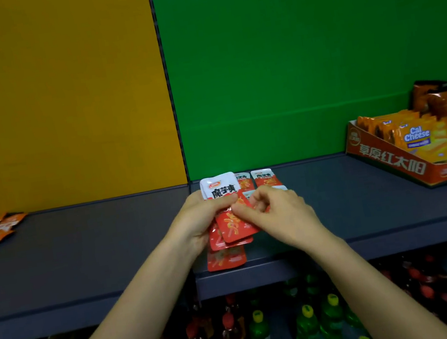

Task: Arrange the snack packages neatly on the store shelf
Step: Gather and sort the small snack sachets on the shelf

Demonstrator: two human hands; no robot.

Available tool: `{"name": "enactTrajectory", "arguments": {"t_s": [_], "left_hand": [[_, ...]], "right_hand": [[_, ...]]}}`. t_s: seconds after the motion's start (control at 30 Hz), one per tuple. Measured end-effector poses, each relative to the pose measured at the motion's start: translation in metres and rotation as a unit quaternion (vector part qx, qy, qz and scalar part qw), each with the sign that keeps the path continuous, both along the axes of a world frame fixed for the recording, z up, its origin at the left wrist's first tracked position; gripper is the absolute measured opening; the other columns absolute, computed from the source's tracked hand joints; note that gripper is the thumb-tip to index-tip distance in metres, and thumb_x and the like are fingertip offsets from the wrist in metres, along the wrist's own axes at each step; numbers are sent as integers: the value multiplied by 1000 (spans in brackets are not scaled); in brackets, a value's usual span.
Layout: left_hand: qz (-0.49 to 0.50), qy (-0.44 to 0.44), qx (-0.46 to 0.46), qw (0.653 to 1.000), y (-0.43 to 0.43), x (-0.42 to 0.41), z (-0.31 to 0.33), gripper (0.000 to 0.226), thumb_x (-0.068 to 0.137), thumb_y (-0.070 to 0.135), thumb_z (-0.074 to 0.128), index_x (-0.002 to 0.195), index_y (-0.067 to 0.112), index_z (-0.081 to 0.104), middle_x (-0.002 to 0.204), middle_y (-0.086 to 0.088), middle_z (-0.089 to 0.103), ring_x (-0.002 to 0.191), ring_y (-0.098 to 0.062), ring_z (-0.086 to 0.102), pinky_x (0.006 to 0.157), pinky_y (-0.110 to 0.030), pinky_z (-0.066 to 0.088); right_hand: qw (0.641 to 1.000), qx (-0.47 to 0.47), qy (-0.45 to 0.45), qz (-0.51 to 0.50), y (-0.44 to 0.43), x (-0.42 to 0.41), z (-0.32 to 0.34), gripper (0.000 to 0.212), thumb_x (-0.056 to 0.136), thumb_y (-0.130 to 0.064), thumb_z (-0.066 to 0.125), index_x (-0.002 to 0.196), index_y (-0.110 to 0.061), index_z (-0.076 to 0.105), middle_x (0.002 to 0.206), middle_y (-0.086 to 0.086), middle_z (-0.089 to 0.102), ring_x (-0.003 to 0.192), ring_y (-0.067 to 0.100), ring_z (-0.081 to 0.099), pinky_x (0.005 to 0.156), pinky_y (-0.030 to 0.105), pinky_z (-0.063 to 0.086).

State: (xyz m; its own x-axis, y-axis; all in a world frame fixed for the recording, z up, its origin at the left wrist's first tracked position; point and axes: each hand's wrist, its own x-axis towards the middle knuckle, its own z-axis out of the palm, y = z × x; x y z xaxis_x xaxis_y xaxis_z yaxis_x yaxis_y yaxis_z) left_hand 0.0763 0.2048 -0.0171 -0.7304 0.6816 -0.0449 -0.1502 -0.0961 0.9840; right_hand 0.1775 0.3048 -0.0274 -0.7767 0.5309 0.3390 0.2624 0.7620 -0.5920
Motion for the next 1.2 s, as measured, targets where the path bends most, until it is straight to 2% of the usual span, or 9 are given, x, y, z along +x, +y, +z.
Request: {"name": "enactTrajectory", "arguments": {"t_s": [0.13, 0.23, 0.33, 0.47, 0.63, 0.77, 0.87, 0.97, 1.2], "left_hand": [[3, -38, 9, 999, 25, 19, 2, 11, 91, 12, 55, 100, 8, 60, 67, -6, 71, 50, -15, 67, 48, -24, 56], [16, -77, -11, 997, 35, 23, 2, 18, 96, 20, 42, 107, 8, 49, 80, -12, 65, 62, -21, 65, 55, -31, 56], [39, -35, -53, 997, 39, 22, -2, 10, 98, 13, 37, 91, 8, 44, 74, -10, 61, 59, -19, 61, 59, -32, 52], [71, 57, -100, 991, 43, 24, -12, 18, 98, 12, 39, 84, 14, 49, 68, -7, 60, 46, -13, 59, 53, -27, 49], [92, 131, -136, 978, 50, 26, -22, 11, 95, 14, 50, 86, 11, 56, 91, -18, 70, 80, -33, 69, 83, -48, 56], [104, 203, -201, 953, 53, 20, -24, 21, 88, 21, 61, 72, 12, 52, 94, -22, 72, 90, -37, 69, 86, -51, 54], [136, 297, -270, 906, 57, 16, -26, 30, 86, 26, 63, 68, 14, 43, 86, -25, 67, 84, -38, 64, 76, -42, 52], [143, 397, -350, 836, 58, 16, -28, 34, 89, 35, 57, 67, 15, 40, 78, -5, 55, 80, -25, 53, 64, -30, 37], [130, 561, -488, 656, 60, 21, -29, 39, 95, 43, 41, 96, 8, 57, 105, -11, 64, 102, -30, 58, 76, -32, 39]], "right_hand": [[998, -65, 15, 20, 33, 7, -13, 48, 78, -58, 61, 63, -14, 51, 61, -7, 52, 65, 14, 49, 63, 32, 37], [980, -175, 37, 88, 57, 17, -18, 42, 81, -50, 63, 78, -8, 67, 77, 2, 72, 75, 19, 66, 77, 37, 50], [965, -236, 66, 94, 75, 28, -25, 33, 87, -40, 60, 73, -12, 69, 82, 6, 75, 77, 14, 65, 84, 36, 48], [984, -170, 50, -13, 91, 41, -38, 46, 90, -44, 51, 66, -6, 60, 69, 8, 64, 73, 24, 55, 70, 33, 38], [991, -112, 9, -71, 87, 50, -42, 51, 94, -42, 43, 53, -12, 38, 57, -2, 47, 76, 28, 53, 68, 34, 35], [994, -57, -4, -91, 83, 52, -43, 46, 96, -42, 38, 61, -12, 44, 70, 3, 57, 78, 29, 52, 72, 34, 35], [995, -2, -19, -98, 80, 55, -41, 43, 97, -40, 35, 65, -15, 49, 77, 4, 56, 81, 28, 47, 76, 33, 32], [991, 65, -42, -106, 78, 57, -39, 43, 99, -40, 31, 83, -14, 61, 94, 7, 66, 86, 28, 53, 85, 34, 34], [971, 183, -122, -97, 78, 53, -36, 49, 99, -41, 26, 98, -11, 65, 105, 9, 68, 99, 29, 62, 87, 35, 39]]}}
